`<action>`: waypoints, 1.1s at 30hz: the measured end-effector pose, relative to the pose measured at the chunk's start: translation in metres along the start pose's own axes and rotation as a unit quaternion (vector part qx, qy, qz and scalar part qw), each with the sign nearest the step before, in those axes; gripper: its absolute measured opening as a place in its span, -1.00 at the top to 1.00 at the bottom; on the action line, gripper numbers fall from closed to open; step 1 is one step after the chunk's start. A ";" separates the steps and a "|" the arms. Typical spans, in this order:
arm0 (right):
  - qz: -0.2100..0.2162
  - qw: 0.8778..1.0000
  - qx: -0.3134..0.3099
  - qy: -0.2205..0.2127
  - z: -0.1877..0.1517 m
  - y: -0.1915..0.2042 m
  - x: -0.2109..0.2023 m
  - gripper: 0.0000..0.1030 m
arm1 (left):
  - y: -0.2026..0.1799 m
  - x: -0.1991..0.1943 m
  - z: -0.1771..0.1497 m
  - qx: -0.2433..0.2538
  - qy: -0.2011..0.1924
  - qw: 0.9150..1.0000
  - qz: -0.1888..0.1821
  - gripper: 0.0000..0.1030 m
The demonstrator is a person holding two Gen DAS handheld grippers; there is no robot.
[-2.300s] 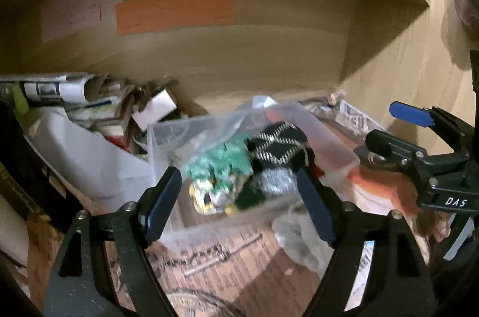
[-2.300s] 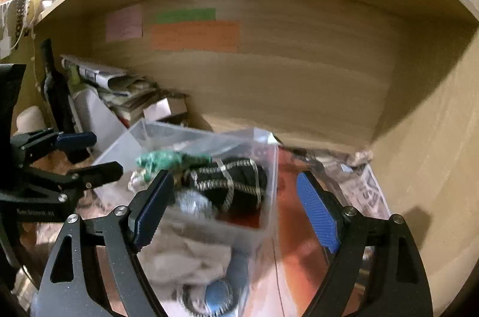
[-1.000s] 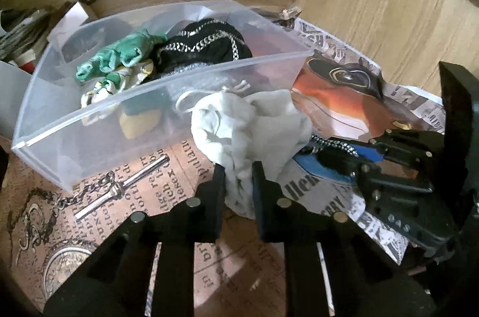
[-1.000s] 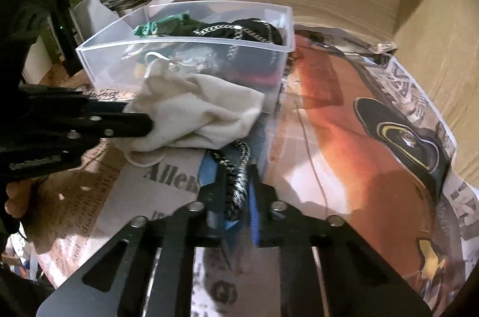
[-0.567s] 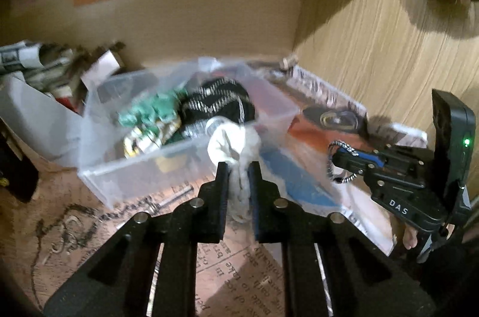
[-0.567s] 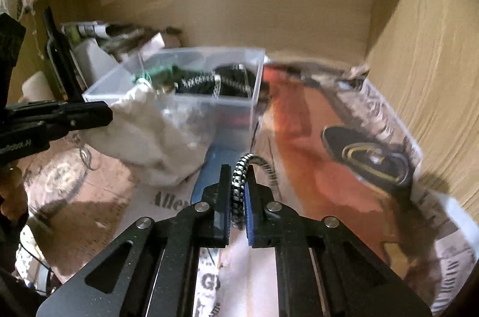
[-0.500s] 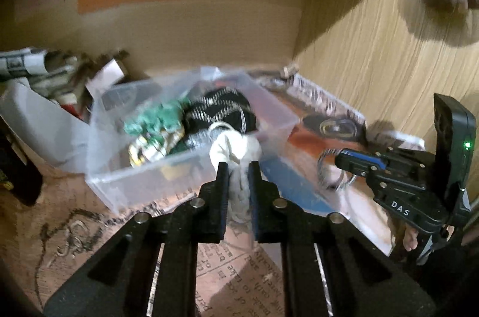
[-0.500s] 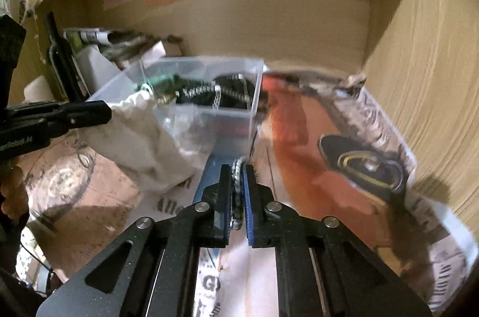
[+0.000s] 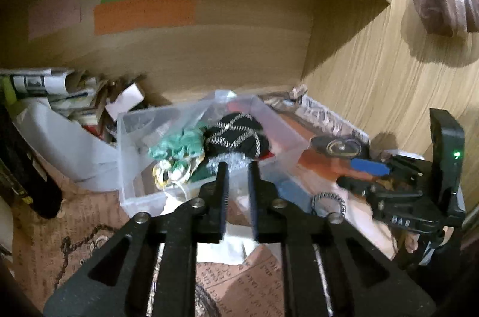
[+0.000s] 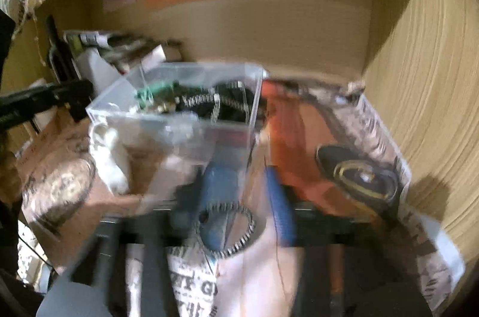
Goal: Organize soft objects
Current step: 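Carry white bag and braided cord into the clear box and open both tools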
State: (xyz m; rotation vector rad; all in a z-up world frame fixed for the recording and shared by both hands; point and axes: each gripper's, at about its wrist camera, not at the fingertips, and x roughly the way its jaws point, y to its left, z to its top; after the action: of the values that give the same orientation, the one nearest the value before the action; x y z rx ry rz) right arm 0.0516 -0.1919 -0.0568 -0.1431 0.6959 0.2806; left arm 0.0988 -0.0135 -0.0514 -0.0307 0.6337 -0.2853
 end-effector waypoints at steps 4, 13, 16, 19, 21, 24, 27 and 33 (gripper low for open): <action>-0.002 0.999 -0.010 0.032 -0.012 0.005 0.016 -0.34 | 0.008 0.007 -0.014 -0.009 0.016 1.000 0.018 -0.16; -0.004 0.995 -0.053 0.086 -0.031 0.017 0.048 -0.40 | 0.035 0.034 -0.053 -0.026 0.091 0.994 0.049 -0.50; -0.005 0.995 -0.057 0.085 -0.031 0.018 0.050 -0.28 | 0.041 0.049 -0.060 -0.033 0.113 0.992 0.051 -0.50; -0.008 0.995 -0.055 0.083 -0.031 0.016 0.051 0.04 | 0.042 0.060 -0.064 -0.037 0.124 0.990 0.050 -0.47; -0.011 0.995 -0.054 0.081 -0.030 0.014 0.050 0.26 | 0.043 0.067 -0.067 -0.046 0.131 0.989 0.043 -0.20; -0.016 0.996 -0.051 0.078 -0.030 0.012 0.048 0.52 | 0.040 0.069 -0.070 -0.044 0.133 0.990 0.033 0.09; -0.012 0.996 -0.044 0.080 -0.029 0.011 0.047 0.69 | 0.036 0.063 -0.069 -0.038 0.126 0.991 0.025 0.41; -0.002 0.997 -0.040 0.064 -0.024 0.013 0.039 0.71 | 0.029 0.043 -0.062 -0.030 0.097 0.994 0.025 0.52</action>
State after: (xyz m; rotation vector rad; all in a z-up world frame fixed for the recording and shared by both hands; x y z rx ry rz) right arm 0.0613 -0.1765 -0.1004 -0.2397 0.8118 0.2976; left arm 0.1024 0.0061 -0.1298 -0.0458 0.8356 -0.2224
